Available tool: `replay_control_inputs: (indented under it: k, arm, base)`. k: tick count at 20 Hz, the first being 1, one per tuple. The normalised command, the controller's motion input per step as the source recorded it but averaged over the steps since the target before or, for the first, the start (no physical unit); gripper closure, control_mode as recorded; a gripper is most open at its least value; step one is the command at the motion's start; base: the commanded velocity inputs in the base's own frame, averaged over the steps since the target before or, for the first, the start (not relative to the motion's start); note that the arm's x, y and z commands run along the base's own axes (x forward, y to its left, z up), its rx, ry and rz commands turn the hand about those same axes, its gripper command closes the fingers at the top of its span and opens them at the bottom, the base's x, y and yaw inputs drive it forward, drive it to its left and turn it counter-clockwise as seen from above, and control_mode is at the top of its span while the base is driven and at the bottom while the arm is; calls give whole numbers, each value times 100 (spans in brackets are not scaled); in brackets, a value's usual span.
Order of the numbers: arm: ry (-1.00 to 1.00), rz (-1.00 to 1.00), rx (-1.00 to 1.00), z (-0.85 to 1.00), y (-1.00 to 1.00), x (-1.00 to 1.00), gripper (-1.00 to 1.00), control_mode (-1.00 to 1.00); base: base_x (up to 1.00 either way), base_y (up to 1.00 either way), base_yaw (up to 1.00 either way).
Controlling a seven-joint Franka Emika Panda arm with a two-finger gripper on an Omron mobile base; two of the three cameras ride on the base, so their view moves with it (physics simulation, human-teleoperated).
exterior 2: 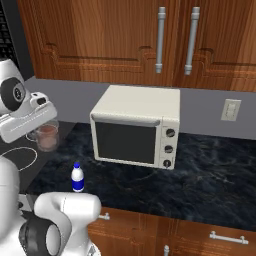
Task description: Place the microwavable item in the microwave. Then, close the microwave door and press the start button.
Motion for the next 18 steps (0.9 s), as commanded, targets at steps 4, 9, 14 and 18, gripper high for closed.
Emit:
replay_control_inputs:
  k: [4, 9, 14, 18]
  arm:
    - [-2, 1, 6, 0, -97, -19, 100, -100]
    - [0, 3, 2, -49, -56, -6, 100, -100]
    - [-4, 3, 0, -17, -14, 0, 100, -100]
    - [-6, 0, 0, 5, 0, -7, 100, 100]
  base:
    - [0, 0, 0]
    - [0, 0, 0]
    - [0, 0, 0]
    - [-51, 13, 0]
